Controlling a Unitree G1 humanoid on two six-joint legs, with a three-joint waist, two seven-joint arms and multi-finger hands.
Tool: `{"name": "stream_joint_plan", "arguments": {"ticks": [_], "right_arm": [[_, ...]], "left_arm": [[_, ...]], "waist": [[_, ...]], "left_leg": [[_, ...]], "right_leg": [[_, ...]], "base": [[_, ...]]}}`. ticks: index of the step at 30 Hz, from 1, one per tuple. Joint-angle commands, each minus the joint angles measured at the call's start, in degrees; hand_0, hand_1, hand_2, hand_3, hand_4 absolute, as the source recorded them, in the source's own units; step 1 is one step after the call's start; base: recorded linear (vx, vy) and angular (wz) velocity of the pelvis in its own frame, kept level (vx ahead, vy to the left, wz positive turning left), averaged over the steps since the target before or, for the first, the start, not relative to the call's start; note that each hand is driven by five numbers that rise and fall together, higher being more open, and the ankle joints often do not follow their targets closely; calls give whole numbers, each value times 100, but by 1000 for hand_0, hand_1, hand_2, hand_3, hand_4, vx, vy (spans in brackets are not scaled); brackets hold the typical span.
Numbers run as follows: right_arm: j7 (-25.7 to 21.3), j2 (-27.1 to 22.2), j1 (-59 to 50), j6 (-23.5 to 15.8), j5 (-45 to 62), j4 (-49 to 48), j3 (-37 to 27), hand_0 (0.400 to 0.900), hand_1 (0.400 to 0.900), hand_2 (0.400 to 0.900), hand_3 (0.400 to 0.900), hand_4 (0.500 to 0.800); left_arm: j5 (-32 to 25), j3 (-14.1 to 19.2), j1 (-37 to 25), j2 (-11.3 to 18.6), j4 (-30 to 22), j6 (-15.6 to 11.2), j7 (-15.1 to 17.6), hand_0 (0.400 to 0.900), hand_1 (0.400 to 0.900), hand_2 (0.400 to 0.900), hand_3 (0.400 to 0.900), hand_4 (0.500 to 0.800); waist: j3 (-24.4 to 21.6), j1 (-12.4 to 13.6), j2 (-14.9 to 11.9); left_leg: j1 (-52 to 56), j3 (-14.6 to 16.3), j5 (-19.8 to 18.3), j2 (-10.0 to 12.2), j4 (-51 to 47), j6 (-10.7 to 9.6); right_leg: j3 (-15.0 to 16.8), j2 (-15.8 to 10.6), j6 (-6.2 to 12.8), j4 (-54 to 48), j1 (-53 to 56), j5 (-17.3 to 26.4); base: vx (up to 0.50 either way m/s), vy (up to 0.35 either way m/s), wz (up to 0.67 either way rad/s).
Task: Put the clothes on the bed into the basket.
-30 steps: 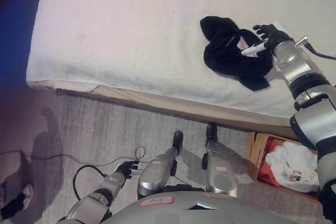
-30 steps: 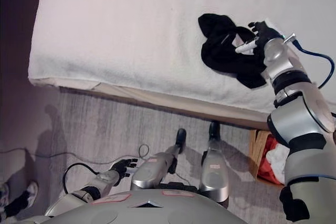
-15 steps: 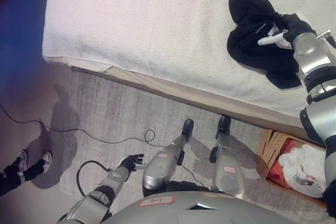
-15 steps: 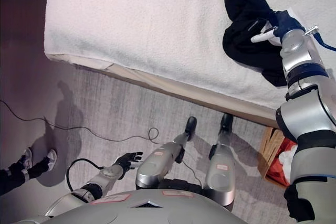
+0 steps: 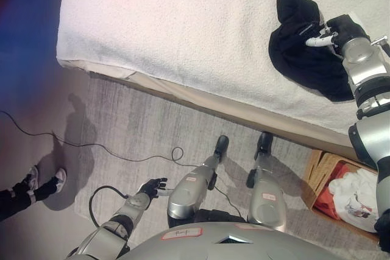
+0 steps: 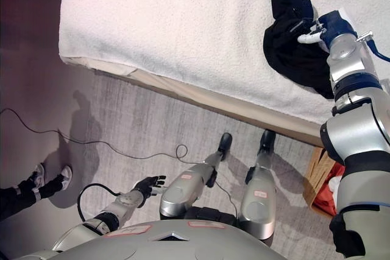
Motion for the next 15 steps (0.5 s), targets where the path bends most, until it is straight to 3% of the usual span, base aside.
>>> {"name": "stream_joint_plan", "arguments": {"ticks": [1, 9, 15], "right_arm": [[-143, 37, -778, -160, 155, 314, 272, 400, 400, 400, 400, 500], [-115, 80, -697, -139, 198, 312, 217, 400, 400, 400, 400, 500], [-91, 61, -672, -110, 108, 148, 299, 400, 400, 400, 400, 500]], "left_arm": [[-107, -466, 74, 400, 371, 64, 42, 900, 900, 900, 900, 800], [-81, -420, 14, 368, 475, 72, 37, 900, 900, 900, 900, 800], [-7, -347, -221, 369, 717, 89, 27, 900, 900, 900, 900, 800]], "waist": [[-263, 62, -268], [-325, -26, -335], [-447, -219, -669]], "left_leg": [[-147, 292, -142, 232, -27, -162], [-85, 368, -197, 239, -10, -150], [77, 521, -430, 253, 135, -76]], "right_leg": [[484, -472, 257, 446, -73, -575], [545, -464, 265, 401, -7, -583], [694, -420, 281, 418, 106, -584]], "base": [[7, 13, -3], [10, 14, -6], [18, 20, -24]]}}
